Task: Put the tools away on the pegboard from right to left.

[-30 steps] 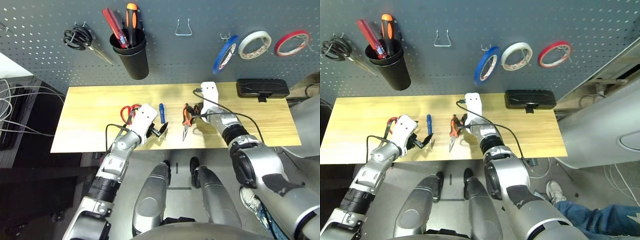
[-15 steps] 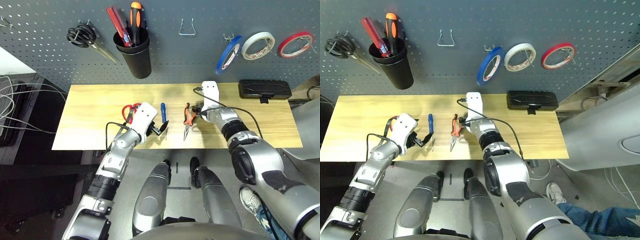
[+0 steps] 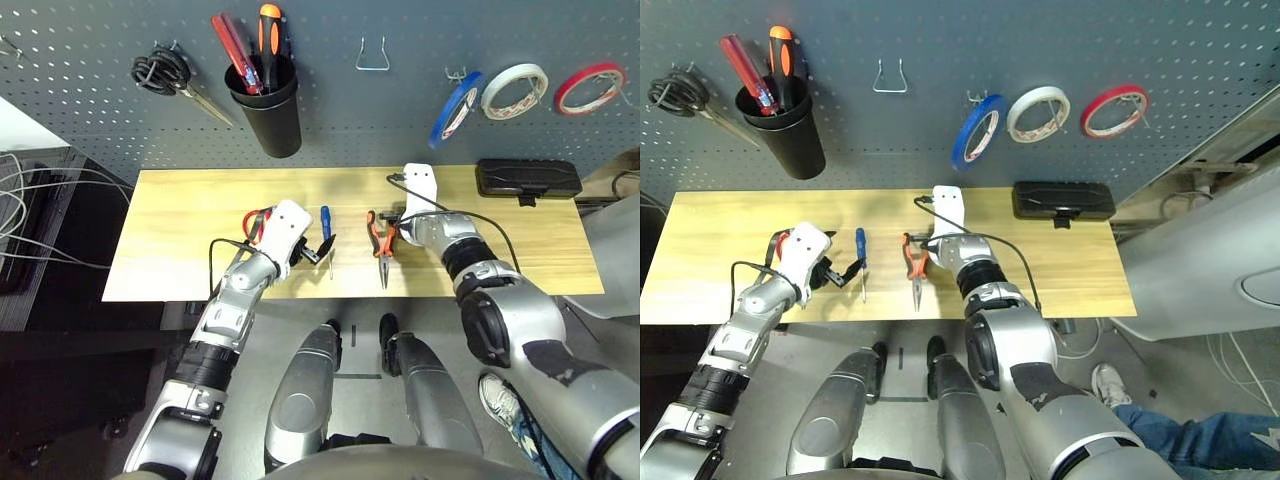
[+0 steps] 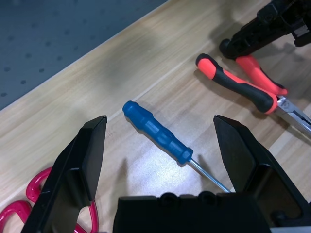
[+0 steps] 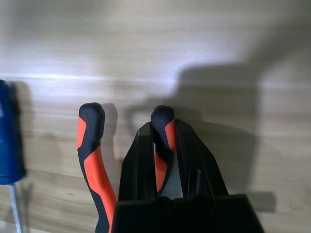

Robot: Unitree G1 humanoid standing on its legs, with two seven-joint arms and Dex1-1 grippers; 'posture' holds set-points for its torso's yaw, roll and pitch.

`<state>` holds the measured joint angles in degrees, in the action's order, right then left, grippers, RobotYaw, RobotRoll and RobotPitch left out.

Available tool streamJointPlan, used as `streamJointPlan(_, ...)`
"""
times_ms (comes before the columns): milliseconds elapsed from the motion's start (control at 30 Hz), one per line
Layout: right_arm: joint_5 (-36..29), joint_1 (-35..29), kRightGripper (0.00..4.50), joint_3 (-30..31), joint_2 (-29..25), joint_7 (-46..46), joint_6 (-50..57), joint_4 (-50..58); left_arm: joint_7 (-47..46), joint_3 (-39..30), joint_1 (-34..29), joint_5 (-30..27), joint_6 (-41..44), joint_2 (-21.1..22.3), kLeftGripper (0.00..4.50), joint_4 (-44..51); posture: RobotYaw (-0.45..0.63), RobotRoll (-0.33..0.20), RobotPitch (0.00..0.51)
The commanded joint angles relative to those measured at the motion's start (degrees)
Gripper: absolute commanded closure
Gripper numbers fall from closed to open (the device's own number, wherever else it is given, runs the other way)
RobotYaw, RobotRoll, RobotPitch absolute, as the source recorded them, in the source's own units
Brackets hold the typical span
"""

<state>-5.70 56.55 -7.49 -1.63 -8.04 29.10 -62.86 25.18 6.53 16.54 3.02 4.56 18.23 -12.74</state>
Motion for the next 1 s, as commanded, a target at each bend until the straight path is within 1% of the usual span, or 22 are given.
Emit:
streamJointPlan(33,0.14,-1.92,4.08,1.28,-0.11,-2.42,0.62,3.57,0.29,-0.29,-1.29,-0.47,-2.08,0.08,0.00,-1.19,0.19,0.000,0.258)
streamJointPlan(333,0.28,-5.42,4.08,3.95,-1.29,-5.60,1.96,14.55,0.13,-0.14,-1.25,-0.96,-5.57,-1.04,0.00,-1.50,0.17,0.000,0.252)
streamJointPlan(667,1.09,-8.77,4.08,9.36,-2.05,-12.84,-2.70,25.40,1.50,-0.21,-1.53,-1.82,-7.11,-1.64,0.00,-0.50,0.17,0.000,0.253)
streamJointPlan(867,1.35,-9.25,4.08,9.95,-2.19,-14.15,-7.44,30.43,1.58,-0.38,-1.40,-1.87,-7.54,-1.75,0.00,-0.36,0.17,0.000,0.255)
streamJointPlan(1000,2.77,-9.40,4.08,11.20,-3.09,-15.40,-14.75,34.19,1.64,-0.39,-1.24,-1.90,-7.90,-1.82,0.00,-0.38,0.16,0.000,0.256)
